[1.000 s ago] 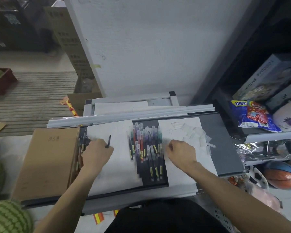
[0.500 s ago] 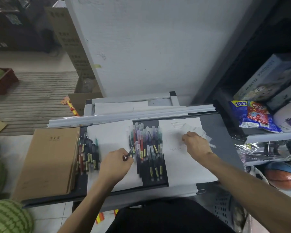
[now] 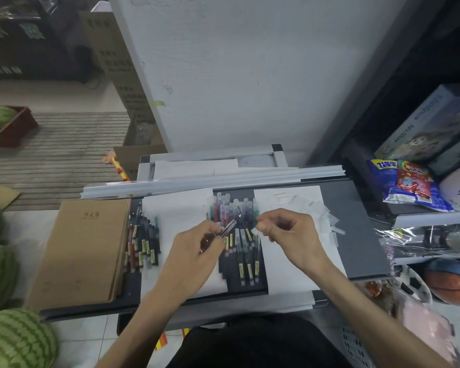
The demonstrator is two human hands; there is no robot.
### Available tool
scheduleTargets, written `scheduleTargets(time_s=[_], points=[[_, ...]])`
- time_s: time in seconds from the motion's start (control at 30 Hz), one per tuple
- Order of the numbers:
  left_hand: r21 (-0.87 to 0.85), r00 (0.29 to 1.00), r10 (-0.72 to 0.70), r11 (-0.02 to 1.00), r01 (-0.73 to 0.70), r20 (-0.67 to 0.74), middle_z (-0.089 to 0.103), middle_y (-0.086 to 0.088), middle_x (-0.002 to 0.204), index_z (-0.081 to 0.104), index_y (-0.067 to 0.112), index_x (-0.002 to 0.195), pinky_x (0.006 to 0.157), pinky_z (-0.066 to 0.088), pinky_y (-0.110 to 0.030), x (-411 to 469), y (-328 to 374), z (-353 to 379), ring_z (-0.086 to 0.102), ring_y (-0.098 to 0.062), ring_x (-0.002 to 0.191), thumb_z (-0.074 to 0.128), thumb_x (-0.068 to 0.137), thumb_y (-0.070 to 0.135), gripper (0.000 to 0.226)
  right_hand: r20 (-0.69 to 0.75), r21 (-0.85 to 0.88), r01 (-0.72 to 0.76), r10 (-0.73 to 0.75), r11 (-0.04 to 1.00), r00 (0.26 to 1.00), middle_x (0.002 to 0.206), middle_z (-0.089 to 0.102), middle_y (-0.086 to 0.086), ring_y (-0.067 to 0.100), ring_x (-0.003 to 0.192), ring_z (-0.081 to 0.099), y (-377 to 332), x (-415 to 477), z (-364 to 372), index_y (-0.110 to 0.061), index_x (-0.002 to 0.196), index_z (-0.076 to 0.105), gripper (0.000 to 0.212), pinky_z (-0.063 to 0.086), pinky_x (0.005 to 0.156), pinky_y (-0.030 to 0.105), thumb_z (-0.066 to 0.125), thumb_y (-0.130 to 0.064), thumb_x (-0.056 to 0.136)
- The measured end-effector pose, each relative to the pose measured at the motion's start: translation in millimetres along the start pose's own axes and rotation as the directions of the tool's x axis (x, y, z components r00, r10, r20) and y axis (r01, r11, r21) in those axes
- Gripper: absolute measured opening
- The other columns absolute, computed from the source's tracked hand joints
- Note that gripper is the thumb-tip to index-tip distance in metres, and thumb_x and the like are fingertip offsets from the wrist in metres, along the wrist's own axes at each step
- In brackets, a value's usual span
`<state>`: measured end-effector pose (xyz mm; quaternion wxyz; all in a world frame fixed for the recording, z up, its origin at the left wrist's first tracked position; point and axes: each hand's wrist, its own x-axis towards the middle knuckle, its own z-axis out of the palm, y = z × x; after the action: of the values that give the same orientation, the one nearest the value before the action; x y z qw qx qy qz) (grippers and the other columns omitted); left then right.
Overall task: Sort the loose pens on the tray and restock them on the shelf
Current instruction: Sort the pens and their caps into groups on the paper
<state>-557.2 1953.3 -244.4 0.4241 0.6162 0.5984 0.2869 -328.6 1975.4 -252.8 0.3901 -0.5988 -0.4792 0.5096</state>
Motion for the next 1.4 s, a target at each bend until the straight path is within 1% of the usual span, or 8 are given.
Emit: scheduleTargets(time_s=[0.3,0.4,0.53,0.67,0.9,1.07,1.2,1.4], points=[[-0.112,0.983,0.177,0.979,-0.170,0.048,0.045,0.009,0.057,0.067,0.017,0.091,0.052,0.027,-0.021,-20.3,38.7,-22.6,0.035,-0.009,0.051,0.052,0.105,0.013,0.021,0.118,0.199,0.021,-0.045,0.980,0.992,0.084,0.077,0.019,0.026,0.087,0.077,-46.0,-23.4,-3.8,0.003,0.082,0.067,0.014,0.059,0.071,0.032,0.076,-0.005,0.090],[-0.129,0.975,0.220,0.968,-0.217,0.010,0.038,0.008,0.056,0.071,0.017,0.091,0.050,0.024,-0.025,-18.5,39.0,-29.1,0.030,-0.010,0.050,0.046,0.103,0.021,0.028,0.161,0.184,0.065,-0.095,0.981,0.982,0.079,0.075,0.021,0.032,0.066,0.072,-53.7,-24.5,-6.5,0.009,0.086,0.064,0.018,0.053,0.058,0.030,0.076,-0.004,0.090],[-0.049,0.958,0.288,0.956,-0.288,-0.002,0.041,0.012,0.054,0.075,0.013,0.091,0.050,0.023,-0.015,-16.7,42.1,-35.8,0.034,-0.007,0.046,0.052,0.108,0.025,0.031,0.167,0.063,0.160,-0.169,0.985,0.971,0.077,0.073,0.013,0.020,0.060,0.059,-61.9,-25.0,-12.6,-0.009,0.089,0.078,0.014,0.050,0.060,0.029,0.078,-0.022,0.085],[-0.004,0.942,0.334,0.942,-0.334,0.015,0.043,0.008,0.056,0.076,0.010,0.088,0.052,0.024,-0.017,-14.5,41.4,-39.1,0.035,-0.007,0.049,0.056,0.106,0.027,0.031,0.220,-0.104,0.260,-0.233,0.960,0.947,0.087,0.071,0.008,0.038,0.082,0.062,-66.2,-23.3,-19.9,-0.027,0.095,0.082,0.017,0.052,0.075,0.054,0.077,-0.039,0.085],[0.043,0.923,0.381,0.922,-0.384,0.054,0.052,0.006,0.063,0.072,0.018,0.085,0.052,0.031,-0.023,-13.9,40.2,-35.4,0.044,-0.014,0.054,0.058,0.104,0.023,0.024,0.344,-0.244,0.345,-0.252,0.906,0.905,0.084,0.065,-0.004,0.010,0.068,0.052,-77.9,-22.9,-25.2,-0.024,0.095,0.083,0.009,0.040,0.066,0.021,0.082,-0.021,0.087],[0.056,0.915,0.390,0.916,-0.397,0.100,0.046,0.011,0.062,0.064,0.019,0.076,0.054,0.029,-0.021,-12.5,41.6,-28.2,0.039,-0.011,0.054,0.058,0.104,0.019,0.029,0.395,-0.345,0.389,-0.244,0.854,0.886,0.080,0.064,-0.006,0.012,0.069,0.053,-73.7,-24.4,-14.2,-0.025,0.087,0.082,0.009,0.037,0.065,0.017,0.081,-0.015,0.088],[0.065,0.910,0.404,0.910,-0.410,0.091,0.039,0.011,0.056,0.053,0.034,0.066,0.053,0.025,-0.019,-7.8,39.8,-21.3,0.033,-0.009,0.052,0.059,0.103,0.018,0.041,0.334,-0.315,0.328,-0.220,0.890,0.916,0.075,0.061,-0.009,0.009,0.066,0.051,-61.9,-24.5,-5.2,-0.037,0.077,0.077,0.035,0.035,0.062,0.015,0.077,-0.004,0.089],[0.101,0.917,0.383,0.914,-0.394,0.109,0.042,-0.004,0.058,0.069,-0.005,0.074,0.052,0.020,-0.013,-9.4,25.9,-12.4,0.031,-0.011,0.049,0.056,0.103,0.025,0.044,0.322,-0.250,0.235,-0.148,0.939,0.935,0.072,0.063,-0.009,0.007,0.067,0.054,-42.4,-26.6,2.4,-0.042,0.072,0.077,0.043,0.039,0.065,0.019,0.074,-0.003,0.090]])
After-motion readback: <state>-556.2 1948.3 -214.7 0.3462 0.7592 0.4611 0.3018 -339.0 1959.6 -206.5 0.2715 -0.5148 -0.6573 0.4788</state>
